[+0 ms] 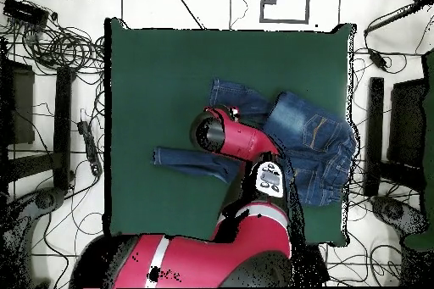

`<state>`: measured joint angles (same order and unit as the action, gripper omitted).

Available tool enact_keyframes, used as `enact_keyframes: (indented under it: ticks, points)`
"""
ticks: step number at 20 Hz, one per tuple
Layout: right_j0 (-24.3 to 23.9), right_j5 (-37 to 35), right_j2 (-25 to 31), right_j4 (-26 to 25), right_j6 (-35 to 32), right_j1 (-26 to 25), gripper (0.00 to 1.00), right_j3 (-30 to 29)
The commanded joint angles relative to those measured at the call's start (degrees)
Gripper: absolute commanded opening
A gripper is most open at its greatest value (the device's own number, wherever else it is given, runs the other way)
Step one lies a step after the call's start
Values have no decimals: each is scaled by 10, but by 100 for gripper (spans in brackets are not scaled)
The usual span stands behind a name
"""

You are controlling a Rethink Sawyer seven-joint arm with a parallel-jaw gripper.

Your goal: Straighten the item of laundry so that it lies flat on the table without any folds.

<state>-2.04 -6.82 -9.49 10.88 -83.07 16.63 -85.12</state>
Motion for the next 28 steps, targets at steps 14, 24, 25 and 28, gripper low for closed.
enact_keyframes:
  ticks: [14,24,25,28]
  points:
    - [22,-11,123,44,-156,-32,0,-65]
    - [117,-118,9,79,-157,-49,0,-7]
    - [123,-122,3,81,-158,-49,0,-6]
    - [125,-115,6,88,-159,-46,0,-14]
